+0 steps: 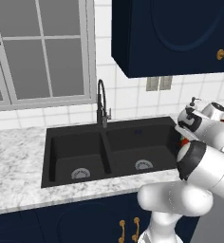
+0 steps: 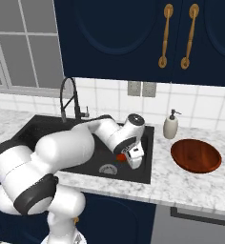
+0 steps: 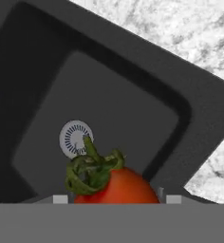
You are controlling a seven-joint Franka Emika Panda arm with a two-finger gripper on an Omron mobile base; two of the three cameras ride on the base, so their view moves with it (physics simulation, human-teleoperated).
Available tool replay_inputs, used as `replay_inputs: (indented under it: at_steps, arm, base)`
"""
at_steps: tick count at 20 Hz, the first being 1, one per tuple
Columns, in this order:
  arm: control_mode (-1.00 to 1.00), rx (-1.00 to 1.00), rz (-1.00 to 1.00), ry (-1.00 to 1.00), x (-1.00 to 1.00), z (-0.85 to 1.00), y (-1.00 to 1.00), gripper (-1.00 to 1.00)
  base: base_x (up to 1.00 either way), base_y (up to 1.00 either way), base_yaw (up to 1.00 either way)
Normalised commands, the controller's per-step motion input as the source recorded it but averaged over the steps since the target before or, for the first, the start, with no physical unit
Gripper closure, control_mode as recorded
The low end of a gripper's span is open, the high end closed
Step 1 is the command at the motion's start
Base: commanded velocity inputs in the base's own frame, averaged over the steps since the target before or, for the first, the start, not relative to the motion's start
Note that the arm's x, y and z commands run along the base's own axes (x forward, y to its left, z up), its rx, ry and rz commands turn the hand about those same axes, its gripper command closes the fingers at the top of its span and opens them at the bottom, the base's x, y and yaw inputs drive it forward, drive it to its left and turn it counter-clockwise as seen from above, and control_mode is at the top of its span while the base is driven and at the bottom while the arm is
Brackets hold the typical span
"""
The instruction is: Pick the tomato from the sink and place it in the bowl. Then pick the bowl and place it in the microwave. Then close the microwave door and press the start button.
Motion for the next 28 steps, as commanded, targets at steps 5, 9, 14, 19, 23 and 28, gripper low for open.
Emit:
replay_inputs:
  at_steps: [5, 9, 14, 19, 23, 28]
  arm:
    - [-1.0, 0.0, -0.17, -0.11, 0.0, 0.19, -0.96, 1.0]
    - [-1.0, 0.0, -0.19, -0.05, 0.04, 0.22, -0.95, 1.0]
    - [-1.0, 0.0, -0.15, -0.03, 0.19, 0.19, -0.95, 1.0]
    - [-1.0, 0.0, -0.19, -0.14, 0.34, -0.01, -0.78, 1.0]
    - [-1.0, 0.0, -0.14, -0.07, 0.37, -0.03, -0.53, 1.0]
    - [-1.0, 0.0, -0.13, -0.04, 0.24, -0.03, -0.44, 1.0]
  base:
    - [0.0, 0.0, 0.0]
    - [0.0, 0.0, 0.0]
    - [0.0, 0.0, 0.0]
    - [0.0, 0.0, 0.0]
    - [0.0, 0.0, 0.0]
    - [0.0, 0.0, 0.0]
